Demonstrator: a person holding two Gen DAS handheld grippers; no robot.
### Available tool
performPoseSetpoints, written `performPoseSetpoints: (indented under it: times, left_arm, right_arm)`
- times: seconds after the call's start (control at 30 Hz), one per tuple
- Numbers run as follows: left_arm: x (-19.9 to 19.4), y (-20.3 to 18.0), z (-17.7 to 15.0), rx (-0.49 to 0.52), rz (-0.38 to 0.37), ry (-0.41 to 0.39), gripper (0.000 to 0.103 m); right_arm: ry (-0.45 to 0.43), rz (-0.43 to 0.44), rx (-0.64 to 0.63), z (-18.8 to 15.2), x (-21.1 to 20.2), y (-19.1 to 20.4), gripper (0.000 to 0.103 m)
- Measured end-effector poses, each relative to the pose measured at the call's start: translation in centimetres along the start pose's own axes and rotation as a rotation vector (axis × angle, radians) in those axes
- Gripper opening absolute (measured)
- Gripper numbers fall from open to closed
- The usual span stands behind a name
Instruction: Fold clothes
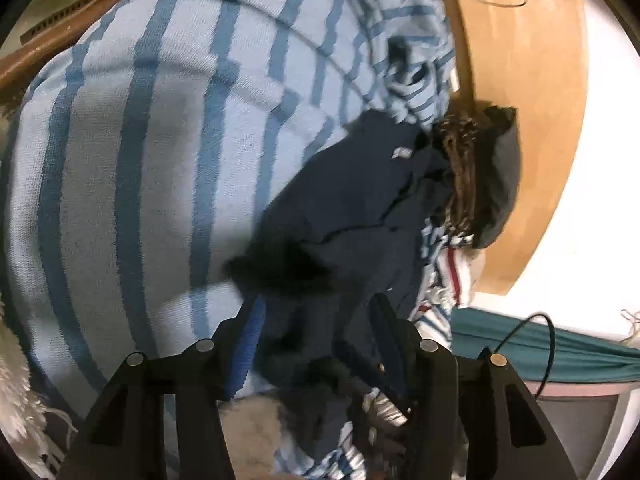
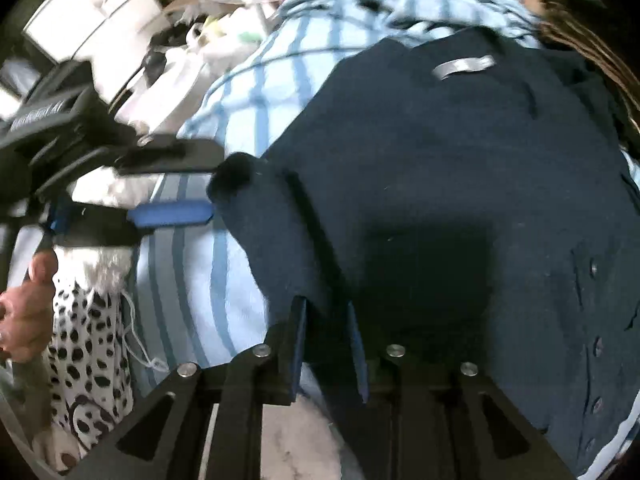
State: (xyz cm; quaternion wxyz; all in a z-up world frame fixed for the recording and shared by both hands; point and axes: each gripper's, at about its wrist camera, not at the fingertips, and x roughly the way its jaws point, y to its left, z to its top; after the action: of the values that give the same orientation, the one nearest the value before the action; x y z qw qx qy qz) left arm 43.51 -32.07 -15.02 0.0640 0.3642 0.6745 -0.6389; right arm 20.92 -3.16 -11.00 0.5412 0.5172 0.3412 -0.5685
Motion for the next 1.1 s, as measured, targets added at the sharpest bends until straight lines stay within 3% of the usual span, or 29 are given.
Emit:
performPoseSetpoints:
  times: [0.07,0.17,0.3,0.47,0.57,0.6,0.63,0.83,1.0,1.03,1.07,1.1]
  left_arm:
    - [0.2,-0.3,0.1,-0.005,-0.025,0.005,0.055]
    - [1.4,-0.9,0.5,-0.013,-0.051,0.038,0.055]
    - [2.0,-1.4,0.6,-0.015,-0.078,0.053,0.055]
    - [2.3,-1.8,0.8,-0.021,-0.113,0.061,0.055]
    - [1.9,-1.5,0.9,-0.013,-0.089,0.047,0.055]
    - [1.9,-1.5,0.8,-0.011,-0.083,0.048,0.055]
    - [2.0,-1.5,0.8,-0.009,-0.076,0.048,0.055]
    - [2.3,-1.4,0.6,0.001,-0.044,0.048,0.055]
    - [2.6,-1.0,0.7,-0.009,-0.043,0.047,0.055]
    - [2.7,-0.9,0.7,-0.012,-0.047,0.045,0.055]
    - [2.8,-0.8,0.8,-0.014,-0.056,0.050,0.055]
    - [3.1,-0.8,0.9,-0.021,-0.063,0.057,0.055]
  right_arm:
    - [-0.042,0.041,-0.037,-0.4,-1.0,0.8,0.057]
    - [-0.040,0.068,-0.126,-0.7,-1.3,2.7,0.070]
    - [0.016,0.008,-0.191,-0.7,0.2,3.4,0.076]
    - [0.075,-0.066,-0.210,-1.0,3.6,3.6,0.071]
    - [0.067,-0.108,-0.198,-1.3,3.9,3.0,0.037]
    - [0.055,-0.115,-0.177,-1.3,3.3,2.5,0.029]
    - [0.042,-0.121,-0.156,-1.2,2.6,2.0,0.027]
    - [-0.060,-0.100,0.056,0.3,-1.7,-3.7,0.026]
    - [-0.052,-0.140,0.193,0.9,-1.7,-7.4,0.029]
    - [-0.053,-0.115,0.209,0.8,-1.7,-7.5,0.029]
    - [-0.061,-0.070,0.219,0.5,-1.8,-7.1,0.035]
    - [-0.074,-0.019,0.212,0.3,-2.1,-6.5,0.049]
